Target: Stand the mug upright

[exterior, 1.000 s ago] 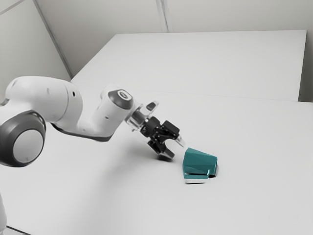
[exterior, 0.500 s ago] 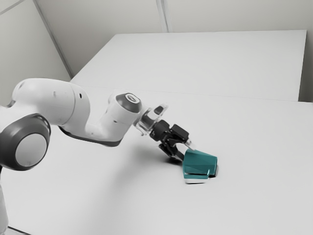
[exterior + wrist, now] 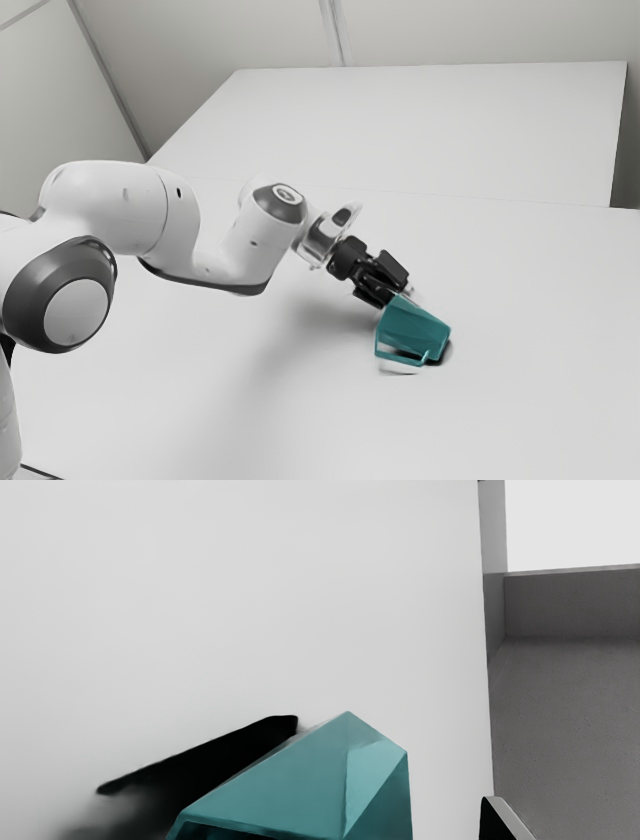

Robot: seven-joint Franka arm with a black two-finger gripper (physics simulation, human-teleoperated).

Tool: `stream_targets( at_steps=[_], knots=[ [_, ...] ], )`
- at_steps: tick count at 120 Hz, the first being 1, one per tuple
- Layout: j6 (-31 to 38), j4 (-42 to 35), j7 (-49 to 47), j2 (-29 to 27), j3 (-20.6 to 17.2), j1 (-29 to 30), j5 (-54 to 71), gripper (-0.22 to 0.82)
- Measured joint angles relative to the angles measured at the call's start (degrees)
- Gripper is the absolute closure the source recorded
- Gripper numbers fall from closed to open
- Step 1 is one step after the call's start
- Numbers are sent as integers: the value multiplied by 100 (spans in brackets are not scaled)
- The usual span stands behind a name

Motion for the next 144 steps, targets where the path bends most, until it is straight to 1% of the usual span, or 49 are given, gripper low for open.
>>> stream_targets(
  at_steps=[7,16,26,38,57,81,107,132,144],
  knots=[
    [2,11,21,-2,0,-32,-13,55],
    [4,15,45,-7,-2,-56,-34,64],
    [26,16,66,-17,-8,-93,-52,69],
    [76,16,80,-48,-9,-171,-55,73],
    [169,16,73,-130,-2,-218,50,76],
    [250,-23,-93,-587,-1,-155,753,76],
    [374,-131,-343,-1217,-1,322,2244,77],
    [572,-133,-596,-1537,-1,708,4029,78],
    [706,-130,-748,-1591,-1,873,4908,78]
  ],
)
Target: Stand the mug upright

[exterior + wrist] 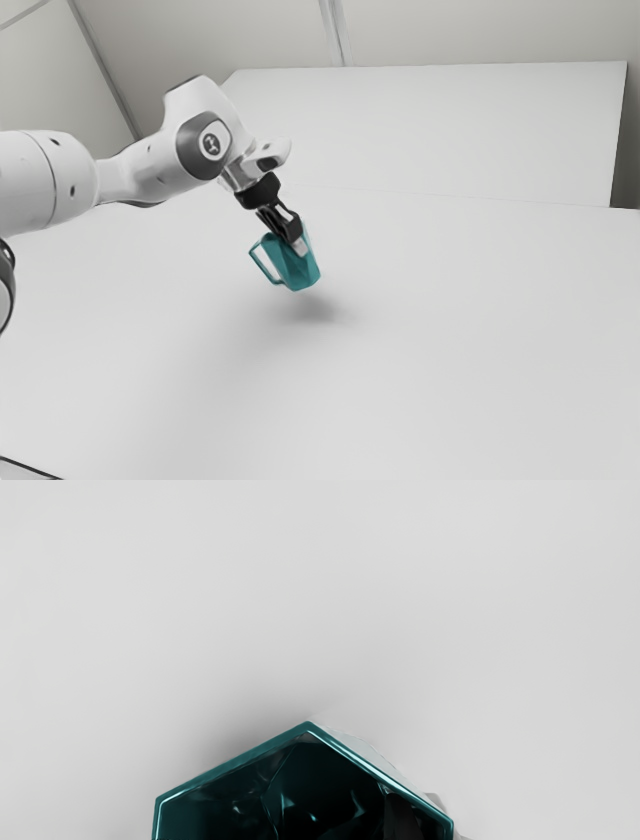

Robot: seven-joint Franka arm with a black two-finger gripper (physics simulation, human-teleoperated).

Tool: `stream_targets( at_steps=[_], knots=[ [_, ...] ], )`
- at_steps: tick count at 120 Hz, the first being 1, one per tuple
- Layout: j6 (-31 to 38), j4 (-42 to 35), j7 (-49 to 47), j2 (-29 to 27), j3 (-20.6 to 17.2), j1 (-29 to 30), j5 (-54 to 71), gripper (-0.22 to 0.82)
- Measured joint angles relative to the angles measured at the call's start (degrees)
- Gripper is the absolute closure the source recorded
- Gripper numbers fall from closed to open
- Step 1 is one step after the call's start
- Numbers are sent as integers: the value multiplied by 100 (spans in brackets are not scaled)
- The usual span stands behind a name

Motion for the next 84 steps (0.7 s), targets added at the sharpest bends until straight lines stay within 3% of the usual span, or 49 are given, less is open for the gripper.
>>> stream_targets(
  at_steps=[28,57,84],
  knots=[
    [671,21,-231,198,0,128,1138,79],
    [1354,13,-266,684,-7,225,1352,79],
    [1614,-180,-286,744,0,295,1376,79]
  ],
)
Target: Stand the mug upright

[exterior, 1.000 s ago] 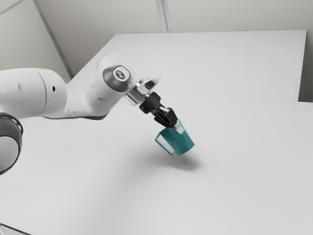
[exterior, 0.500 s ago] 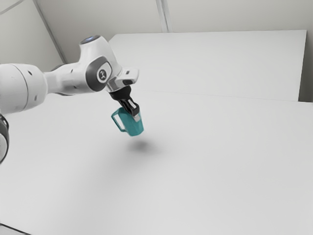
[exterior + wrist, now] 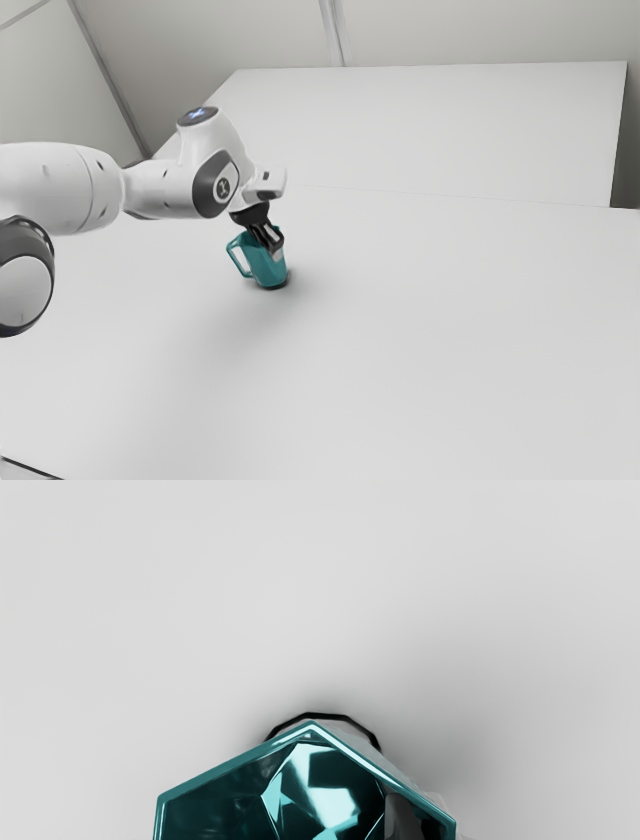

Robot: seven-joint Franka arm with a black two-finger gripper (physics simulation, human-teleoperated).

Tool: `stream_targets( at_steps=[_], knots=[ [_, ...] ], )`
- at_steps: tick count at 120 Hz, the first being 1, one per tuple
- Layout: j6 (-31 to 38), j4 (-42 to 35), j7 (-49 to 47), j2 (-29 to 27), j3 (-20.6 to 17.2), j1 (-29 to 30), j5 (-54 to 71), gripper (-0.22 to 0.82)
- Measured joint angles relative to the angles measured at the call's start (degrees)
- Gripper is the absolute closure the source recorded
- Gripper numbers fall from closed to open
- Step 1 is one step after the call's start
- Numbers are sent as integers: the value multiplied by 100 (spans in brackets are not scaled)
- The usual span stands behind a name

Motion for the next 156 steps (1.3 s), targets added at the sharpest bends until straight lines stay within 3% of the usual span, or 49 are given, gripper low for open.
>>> stream_targets(
  at_steps=[20,45,69,104,125,156],
  knots=[
    [91,-36,-18,3,1,1,3,77],
    [117,-78,12,-10,0,0,-30,33],
    [112,-77,38,-146,14,-39,-29,13],
    [-195,-47,-60,-718,59,-93,114,3],
    [-812,128,-398,-1200,67,-98,507,1],
    [-2299,1213,-991,-1385,179,-90,1091,0]
  ],
)
